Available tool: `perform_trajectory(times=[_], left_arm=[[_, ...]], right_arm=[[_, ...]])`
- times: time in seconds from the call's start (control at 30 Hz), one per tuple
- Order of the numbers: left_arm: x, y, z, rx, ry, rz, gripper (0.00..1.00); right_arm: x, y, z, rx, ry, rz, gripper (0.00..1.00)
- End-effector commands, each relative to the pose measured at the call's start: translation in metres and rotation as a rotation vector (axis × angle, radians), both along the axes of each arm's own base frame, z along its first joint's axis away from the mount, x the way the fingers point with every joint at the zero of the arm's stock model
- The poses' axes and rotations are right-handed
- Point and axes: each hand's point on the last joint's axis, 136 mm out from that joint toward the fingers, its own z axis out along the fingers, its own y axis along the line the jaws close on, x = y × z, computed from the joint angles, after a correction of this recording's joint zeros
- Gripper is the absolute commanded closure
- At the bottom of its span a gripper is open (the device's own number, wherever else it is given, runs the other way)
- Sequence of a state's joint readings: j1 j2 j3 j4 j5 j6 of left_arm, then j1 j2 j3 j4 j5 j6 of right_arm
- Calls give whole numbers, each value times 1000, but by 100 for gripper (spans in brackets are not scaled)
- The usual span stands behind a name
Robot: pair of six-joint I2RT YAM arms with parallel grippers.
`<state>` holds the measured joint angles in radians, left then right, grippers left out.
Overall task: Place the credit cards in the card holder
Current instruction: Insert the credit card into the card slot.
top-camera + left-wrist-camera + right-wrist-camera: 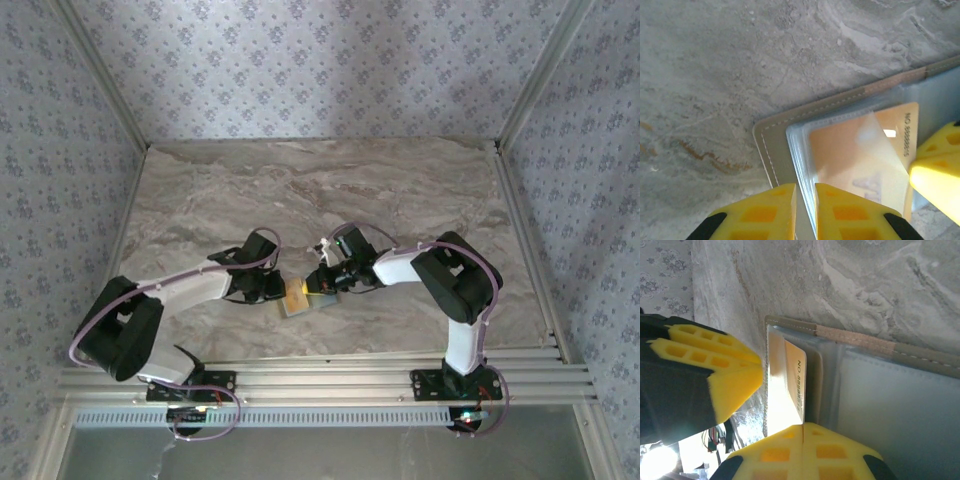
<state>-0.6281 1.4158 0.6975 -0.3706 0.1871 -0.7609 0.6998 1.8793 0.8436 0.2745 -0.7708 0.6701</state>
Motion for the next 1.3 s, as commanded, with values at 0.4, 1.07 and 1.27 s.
perform_trajectory(times=[0.4, 1.07, 1.27], left_arm=[[-16, 16, -5, 32, 22, 13, 99], [-13, -4, -24, 18, 47, -7, 100], [-11, -6, -23, 18, 42, -4, 100]], right_arm=[[-1, -7, -13, -34, 21, -26, 100], [-5, 4, -8, -17, 4, -20, 100], [-7, 6, -8, -18, 1, -19, 100]])
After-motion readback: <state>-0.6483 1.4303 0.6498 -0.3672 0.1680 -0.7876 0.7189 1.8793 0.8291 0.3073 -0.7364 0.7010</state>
